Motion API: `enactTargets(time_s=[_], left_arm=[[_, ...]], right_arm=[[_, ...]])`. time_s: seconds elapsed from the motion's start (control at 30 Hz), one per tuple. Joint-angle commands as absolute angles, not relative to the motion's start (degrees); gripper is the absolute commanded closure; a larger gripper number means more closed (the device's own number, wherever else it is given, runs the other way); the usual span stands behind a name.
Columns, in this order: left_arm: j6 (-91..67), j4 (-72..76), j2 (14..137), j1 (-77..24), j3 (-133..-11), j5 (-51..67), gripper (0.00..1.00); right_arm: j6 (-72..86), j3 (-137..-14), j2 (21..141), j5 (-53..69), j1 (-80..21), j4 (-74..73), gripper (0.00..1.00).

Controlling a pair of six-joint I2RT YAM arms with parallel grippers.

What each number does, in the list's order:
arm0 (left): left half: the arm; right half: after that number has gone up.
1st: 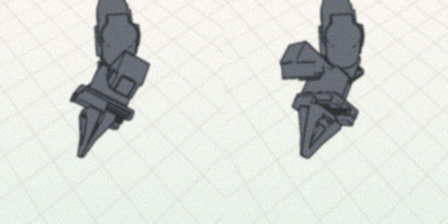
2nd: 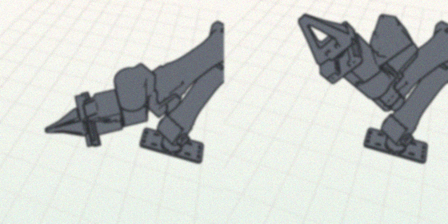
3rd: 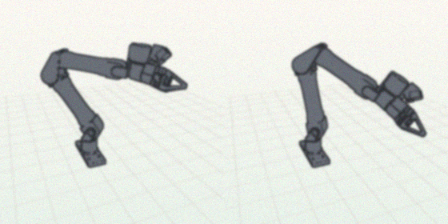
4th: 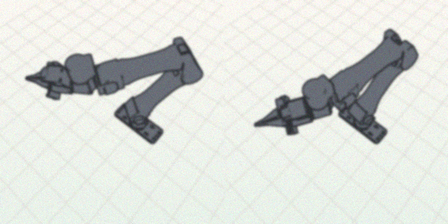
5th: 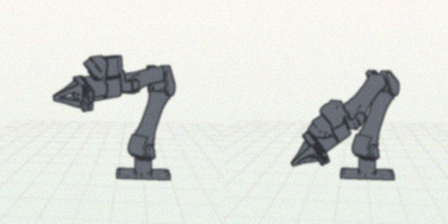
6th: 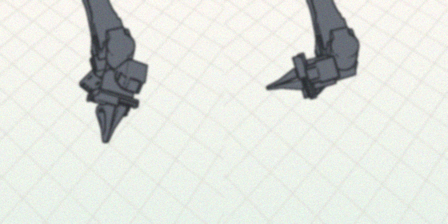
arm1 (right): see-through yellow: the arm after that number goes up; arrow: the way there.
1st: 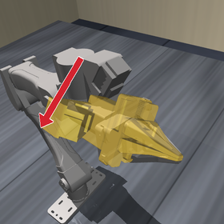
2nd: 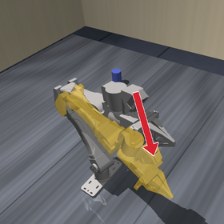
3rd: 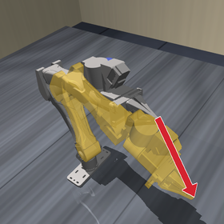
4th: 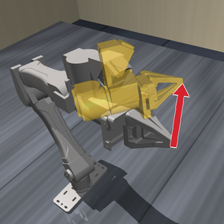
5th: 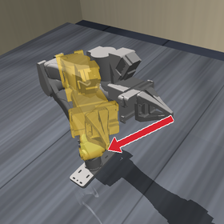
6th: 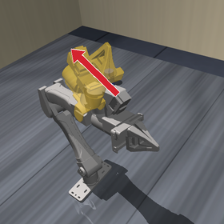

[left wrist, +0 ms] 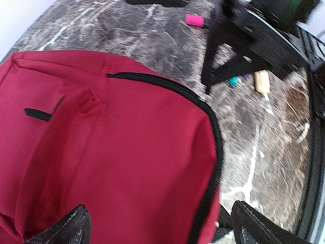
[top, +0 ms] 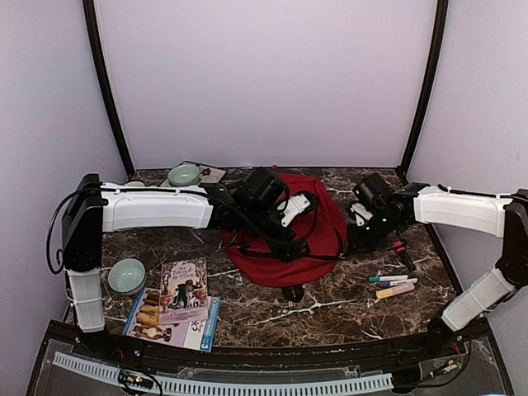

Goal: Pack the student bag
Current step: Unzip the largest pocket of the student bag, then hold the largest pocket of the student bag.

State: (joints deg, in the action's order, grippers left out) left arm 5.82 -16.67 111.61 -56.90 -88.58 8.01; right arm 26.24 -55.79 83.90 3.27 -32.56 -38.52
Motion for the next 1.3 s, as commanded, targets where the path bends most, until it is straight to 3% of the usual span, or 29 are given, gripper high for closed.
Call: enactTargets(time_s=[0.0, 0.4, 0.57, 0.93, 1.0, 1.13, 1.27], left_arm=[[2.41, -10.16, 112.29, -56.87, -88.85, 3.59, 0.01], [8.65, -4.29, 110.46, -58.27, -85.66, 16.15, 0.09], [11.48, -9.39, 116.57, -58.68, -92.88, 16.94, 0.16], [13.76, -9.81, 121.42, -60.47, -95.64, 18.83, 0.27], [14.5, -10.06, 121.84, -60.62, -95.79, 17.7, 0.34], [15.81, -10.34, 122.04, -60.8, -95.8, 13.45, 0.68], [15.9, -10.79, 121.42, -60.83, -95.35, 12.88, 0.89]], right_arm=[[27.48, -55.79, 82.8, 3.82, -32.24, -37.66, 1.0], [28.69, -56.08, 82.32, 3.94, -32.18, -37.46, 1.0], [28.9, -56.11, 81.83, 4.42, -32.17, -37.31, 1.0], [29.19, -58.36, 82.34, 5.21, -32.19, -38.01, 1.0], [29.02, -58.98, 82.34, 5.06, -32.24, -38.35, 1.0], [28.69, -60.3, 82.63, 4.55, -32.25, -38.87, 1.0], [27.86, -62.86, 84.05, 4.05, -32.07, -39.41, 1.0]])
